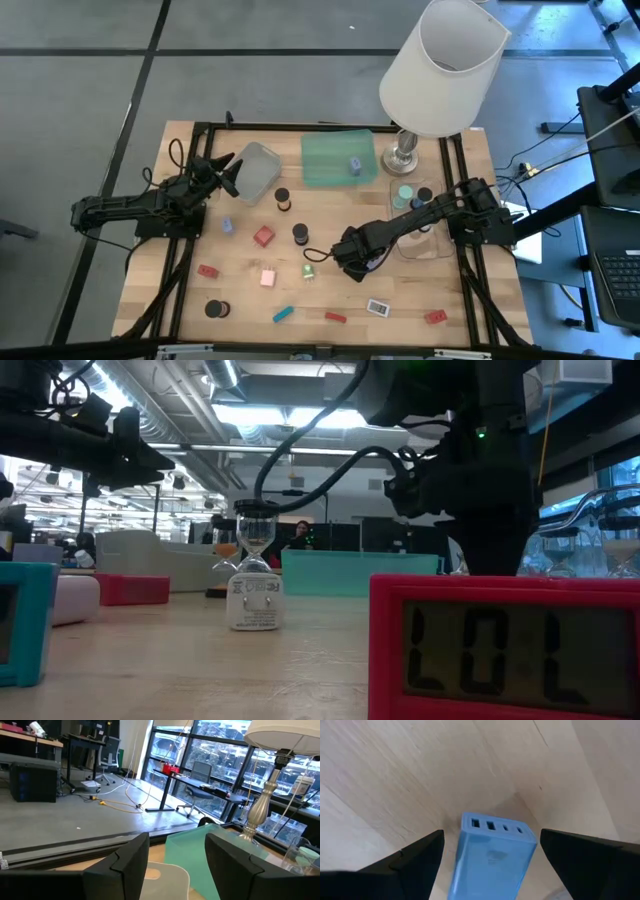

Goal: Pick & Place Office items
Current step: Put the right purple charger adapter into the green bin

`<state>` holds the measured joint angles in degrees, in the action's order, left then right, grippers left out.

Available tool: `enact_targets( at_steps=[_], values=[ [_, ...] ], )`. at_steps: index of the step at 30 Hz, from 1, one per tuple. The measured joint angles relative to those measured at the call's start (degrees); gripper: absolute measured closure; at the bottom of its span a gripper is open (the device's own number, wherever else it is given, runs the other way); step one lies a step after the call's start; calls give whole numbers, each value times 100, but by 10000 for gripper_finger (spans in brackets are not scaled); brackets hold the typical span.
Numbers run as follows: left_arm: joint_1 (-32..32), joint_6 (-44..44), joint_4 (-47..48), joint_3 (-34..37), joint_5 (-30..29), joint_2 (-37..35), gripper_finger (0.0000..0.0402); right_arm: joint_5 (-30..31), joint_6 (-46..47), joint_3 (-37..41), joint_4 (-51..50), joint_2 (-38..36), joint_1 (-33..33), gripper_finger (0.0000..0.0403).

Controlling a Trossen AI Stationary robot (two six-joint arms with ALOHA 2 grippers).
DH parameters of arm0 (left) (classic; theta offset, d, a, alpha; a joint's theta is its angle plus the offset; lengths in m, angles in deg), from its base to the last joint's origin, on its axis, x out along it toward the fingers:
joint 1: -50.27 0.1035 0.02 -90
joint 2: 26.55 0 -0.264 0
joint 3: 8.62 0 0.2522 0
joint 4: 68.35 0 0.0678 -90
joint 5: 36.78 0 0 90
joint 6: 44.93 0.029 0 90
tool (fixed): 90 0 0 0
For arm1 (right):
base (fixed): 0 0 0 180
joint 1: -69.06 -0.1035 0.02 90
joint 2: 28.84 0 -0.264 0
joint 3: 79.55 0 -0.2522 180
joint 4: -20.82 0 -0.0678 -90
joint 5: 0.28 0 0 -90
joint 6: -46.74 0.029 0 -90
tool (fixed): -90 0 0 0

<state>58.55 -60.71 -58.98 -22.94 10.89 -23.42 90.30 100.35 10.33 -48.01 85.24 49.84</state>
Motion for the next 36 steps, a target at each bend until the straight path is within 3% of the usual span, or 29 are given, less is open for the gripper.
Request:
enact_targets(
  at_steps=[13,21,30,36],
  values=[
    [-1,-1,4,0,0,0,210,-20,-25,0,6,-5,-2,185],
    [-1,-2,4,0,0,0,211,96,-396,-65,-46,-144,48,188],
    [-1,-1,-2,-1,0,0,211,1689,-1531,-1449,-1141,-212,325,183],
    [-1,0,-1,0,0,0,211,2868,-2254,-2387,-1444,-216,983,182]
  ],
)
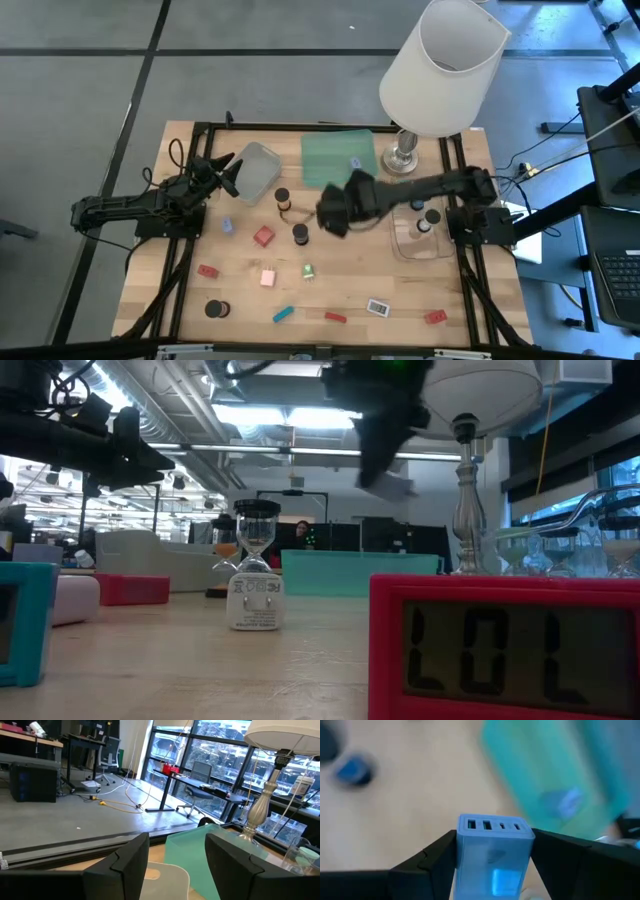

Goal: Pick & Place Office items
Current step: Put the right purple charger adapter into the green bin

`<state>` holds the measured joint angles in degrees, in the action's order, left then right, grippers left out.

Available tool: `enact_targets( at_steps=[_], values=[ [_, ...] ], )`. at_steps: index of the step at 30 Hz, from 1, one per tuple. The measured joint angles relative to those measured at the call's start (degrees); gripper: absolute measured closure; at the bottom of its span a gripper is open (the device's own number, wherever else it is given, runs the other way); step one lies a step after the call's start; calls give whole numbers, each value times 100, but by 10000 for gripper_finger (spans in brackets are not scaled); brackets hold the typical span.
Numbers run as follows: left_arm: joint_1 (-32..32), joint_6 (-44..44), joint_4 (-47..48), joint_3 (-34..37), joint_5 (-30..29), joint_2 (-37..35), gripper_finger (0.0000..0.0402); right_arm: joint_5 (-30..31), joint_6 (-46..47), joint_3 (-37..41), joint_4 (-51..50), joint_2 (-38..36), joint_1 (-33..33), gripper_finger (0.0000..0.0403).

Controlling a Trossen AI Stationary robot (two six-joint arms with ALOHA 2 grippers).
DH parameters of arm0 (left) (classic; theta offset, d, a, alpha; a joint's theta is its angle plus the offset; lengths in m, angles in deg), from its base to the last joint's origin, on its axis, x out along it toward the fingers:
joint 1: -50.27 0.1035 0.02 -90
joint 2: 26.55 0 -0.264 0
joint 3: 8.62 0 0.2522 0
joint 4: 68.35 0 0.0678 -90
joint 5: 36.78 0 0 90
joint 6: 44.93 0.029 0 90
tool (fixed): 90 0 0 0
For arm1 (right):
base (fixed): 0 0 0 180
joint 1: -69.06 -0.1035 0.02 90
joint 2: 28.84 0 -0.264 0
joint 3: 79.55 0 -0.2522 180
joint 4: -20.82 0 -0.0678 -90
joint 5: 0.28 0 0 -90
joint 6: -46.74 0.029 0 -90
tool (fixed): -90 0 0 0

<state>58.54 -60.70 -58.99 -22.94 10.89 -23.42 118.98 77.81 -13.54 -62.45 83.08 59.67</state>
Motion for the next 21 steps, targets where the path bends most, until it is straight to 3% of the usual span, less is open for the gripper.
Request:
enact_targets(
  at_steps=[4,13,21],
  values=[
    [0,0,-1,-2,0,0,212,86,-400,-190,313,0,788,182],
    [0,-2,-2,-1,1,0,212,-1194,-1051,-190,1683,26,2591,181],
    [0,-2,-2,0,0,0,211,-1594,-1094,-190,2216,477,3123,181]
  ],
)
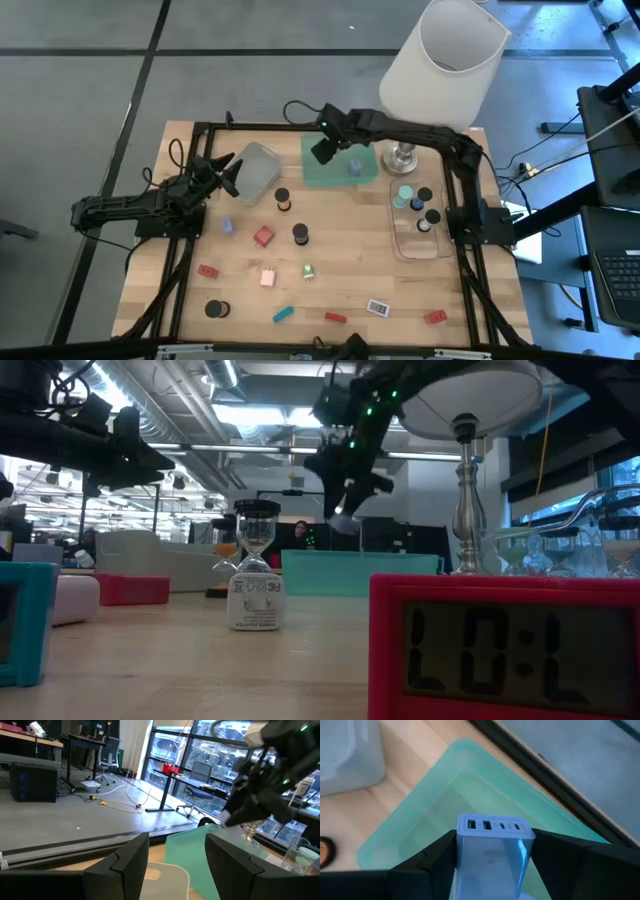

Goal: Pick & Place Office items
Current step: Put the right purple charger adapter into the green bin, then put the right red charger adapter into the green bin

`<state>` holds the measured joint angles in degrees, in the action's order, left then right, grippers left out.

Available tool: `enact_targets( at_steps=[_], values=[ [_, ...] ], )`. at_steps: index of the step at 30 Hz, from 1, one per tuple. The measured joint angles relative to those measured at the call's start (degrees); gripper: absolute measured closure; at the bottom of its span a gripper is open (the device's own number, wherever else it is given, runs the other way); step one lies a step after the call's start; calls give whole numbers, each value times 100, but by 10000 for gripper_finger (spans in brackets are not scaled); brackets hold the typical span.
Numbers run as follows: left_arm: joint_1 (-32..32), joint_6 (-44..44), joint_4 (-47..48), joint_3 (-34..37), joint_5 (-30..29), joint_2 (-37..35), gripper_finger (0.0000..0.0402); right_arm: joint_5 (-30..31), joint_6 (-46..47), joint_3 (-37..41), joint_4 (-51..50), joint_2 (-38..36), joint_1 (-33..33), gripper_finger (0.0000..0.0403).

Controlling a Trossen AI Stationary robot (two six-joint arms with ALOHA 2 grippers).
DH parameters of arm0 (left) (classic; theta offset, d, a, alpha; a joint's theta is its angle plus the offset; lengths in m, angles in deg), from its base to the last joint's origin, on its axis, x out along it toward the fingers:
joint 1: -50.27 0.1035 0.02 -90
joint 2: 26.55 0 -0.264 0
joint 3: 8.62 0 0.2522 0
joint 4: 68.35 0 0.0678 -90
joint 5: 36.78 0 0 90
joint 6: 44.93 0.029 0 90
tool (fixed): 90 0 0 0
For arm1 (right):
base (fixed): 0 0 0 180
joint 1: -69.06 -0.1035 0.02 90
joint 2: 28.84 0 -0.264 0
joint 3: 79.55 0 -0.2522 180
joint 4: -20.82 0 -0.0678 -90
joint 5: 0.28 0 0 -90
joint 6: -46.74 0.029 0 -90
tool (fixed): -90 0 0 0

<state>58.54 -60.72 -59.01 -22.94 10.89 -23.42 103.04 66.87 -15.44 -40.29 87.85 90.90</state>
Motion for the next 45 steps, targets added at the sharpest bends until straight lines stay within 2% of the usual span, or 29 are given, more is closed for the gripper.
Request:
enact_targets(
  at_steps=[5,11,18,22,27,31,40,45],
  values=[
    [1,0,0,0,2,0,211,-226,-263,0,329,585,161,181],
    [1,1,0,0,1,0,211,-239,-756,2,187,1085,373,181],
    [2,2,0,-2,0,2,212,-90,-1261,2,72,1145,428,181],
    [1,2,0,0,2,2,211,-205,-1597,4,-69,1145,396,181],
    [0,2,0,0,1,2,210,-224,-1655,4,-145,1145,345,179],
    [0,2,0,-2,2,2,212,-237,-1631,4,-145,1145,346,160],
    [1,0,0,0,0,2,212,-233,-1348,3,-168,1135,339,86],
    [0,0,0,-2,0,2,211,134,-1135,-156,-793,831,285,78]
  ],
)
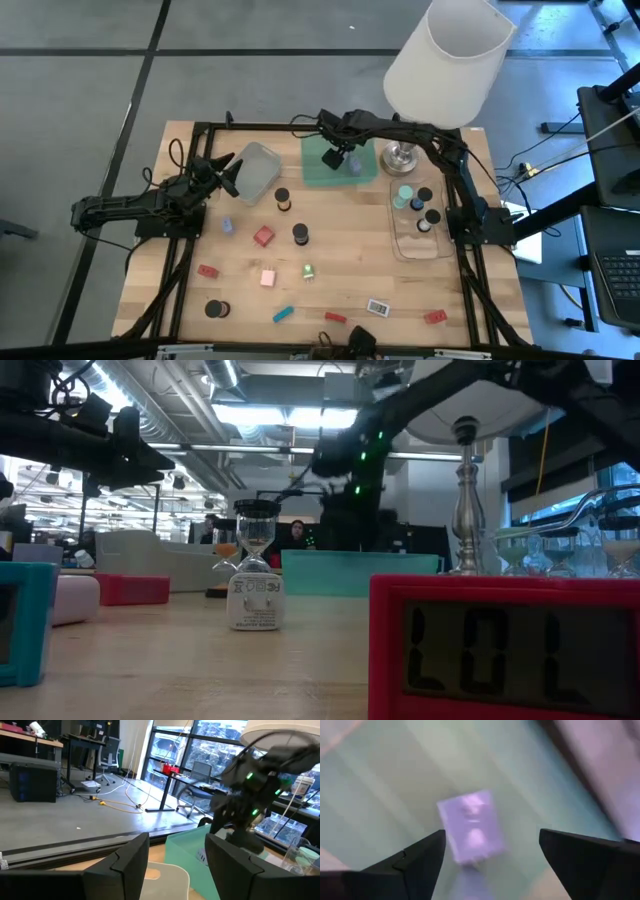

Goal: Pick & Place Office items
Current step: Put the right red charger adapter into the green bin

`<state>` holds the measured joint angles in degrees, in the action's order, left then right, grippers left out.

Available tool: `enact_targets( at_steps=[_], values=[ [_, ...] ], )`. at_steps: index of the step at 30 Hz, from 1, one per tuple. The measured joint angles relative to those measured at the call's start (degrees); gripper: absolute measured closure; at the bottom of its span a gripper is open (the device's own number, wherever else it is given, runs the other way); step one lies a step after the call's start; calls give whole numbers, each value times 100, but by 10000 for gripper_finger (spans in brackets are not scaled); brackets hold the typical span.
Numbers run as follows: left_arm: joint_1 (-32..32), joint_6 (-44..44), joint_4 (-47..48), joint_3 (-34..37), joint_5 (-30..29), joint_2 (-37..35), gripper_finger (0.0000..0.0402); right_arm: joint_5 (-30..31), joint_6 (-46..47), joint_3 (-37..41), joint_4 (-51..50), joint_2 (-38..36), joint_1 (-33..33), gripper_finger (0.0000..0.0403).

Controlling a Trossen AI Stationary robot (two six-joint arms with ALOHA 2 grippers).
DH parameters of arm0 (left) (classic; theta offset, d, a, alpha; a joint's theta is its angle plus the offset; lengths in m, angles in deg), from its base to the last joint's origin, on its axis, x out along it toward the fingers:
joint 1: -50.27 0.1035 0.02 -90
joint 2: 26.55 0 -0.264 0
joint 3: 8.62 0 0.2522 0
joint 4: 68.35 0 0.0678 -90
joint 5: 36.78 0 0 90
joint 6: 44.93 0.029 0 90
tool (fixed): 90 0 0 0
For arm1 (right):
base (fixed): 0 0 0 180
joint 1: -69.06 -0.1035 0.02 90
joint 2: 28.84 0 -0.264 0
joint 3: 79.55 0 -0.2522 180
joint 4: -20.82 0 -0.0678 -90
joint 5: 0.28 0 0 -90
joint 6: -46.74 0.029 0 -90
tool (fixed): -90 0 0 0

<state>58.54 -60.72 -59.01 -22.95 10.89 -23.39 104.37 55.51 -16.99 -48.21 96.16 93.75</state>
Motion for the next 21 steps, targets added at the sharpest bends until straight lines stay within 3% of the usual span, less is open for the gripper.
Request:
enact_targets(
  at_steps=[4,9,14,21],
  values=[
    [0,0,0,0,0,0,211,451,124,-48,-368,-484,-233,81],
    [0,2,0,2,2,-1,212,556,435,-50,-818,-1135,-862,83],
    [2,2,0,2,2,0,210,269,905,-50,-1496,-1478,-1861,83],
    [2,2,3,1,2,0,211,245,1801,-50,-1719,-1548,-3437,83]
  ],
)
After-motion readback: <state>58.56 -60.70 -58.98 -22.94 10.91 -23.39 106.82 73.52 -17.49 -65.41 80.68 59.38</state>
